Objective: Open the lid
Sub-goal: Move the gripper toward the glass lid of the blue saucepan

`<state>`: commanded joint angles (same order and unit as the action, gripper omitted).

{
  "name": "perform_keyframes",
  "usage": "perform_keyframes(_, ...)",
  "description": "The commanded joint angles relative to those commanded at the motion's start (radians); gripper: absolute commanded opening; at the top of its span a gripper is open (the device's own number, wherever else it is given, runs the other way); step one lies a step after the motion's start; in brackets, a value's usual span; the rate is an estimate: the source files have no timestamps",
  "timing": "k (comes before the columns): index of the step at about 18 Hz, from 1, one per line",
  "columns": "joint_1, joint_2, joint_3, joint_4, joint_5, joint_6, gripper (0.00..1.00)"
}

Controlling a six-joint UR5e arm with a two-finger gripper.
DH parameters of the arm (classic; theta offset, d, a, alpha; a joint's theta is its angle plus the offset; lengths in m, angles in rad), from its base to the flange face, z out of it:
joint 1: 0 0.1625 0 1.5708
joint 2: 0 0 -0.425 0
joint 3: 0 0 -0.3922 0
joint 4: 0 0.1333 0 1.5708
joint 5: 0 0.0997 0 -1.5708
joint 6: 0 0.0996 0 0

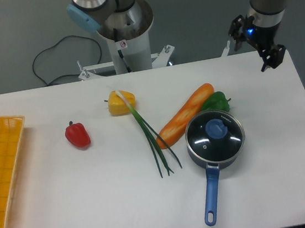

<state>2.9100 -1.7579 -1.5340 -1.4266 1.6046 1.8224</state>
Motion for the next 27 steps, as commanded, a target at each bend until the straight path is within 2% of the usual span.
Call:
perform_keyframes(7,-0.002,0.002,-0.018,0.002,-0.003,-0.002,1.00)
perform_keyframes(9,0.000,0.000,-0.029,0.002,-0.021,-0.038,1.00)
perform_keyframes(12,-0.002,0.002,-0.041,0.031,-0.051,-0.153,1.00)
perform_keyframes(17,-0.006,0.003,-0.052,0.032,-0.052,-0.169,1.00)
perform_keyframes(20,-0.023,0.003,-0.058,0.032,-0.057,-0.179,1.00)
perform_keyframes(23,-0.057,-0.002,-0.058,0.040,-0.081,-0.270,1.00)
perform_keyframes(27,-0.087,-0.008,-0.058,0.046,-0.081,-0.299,1.00)
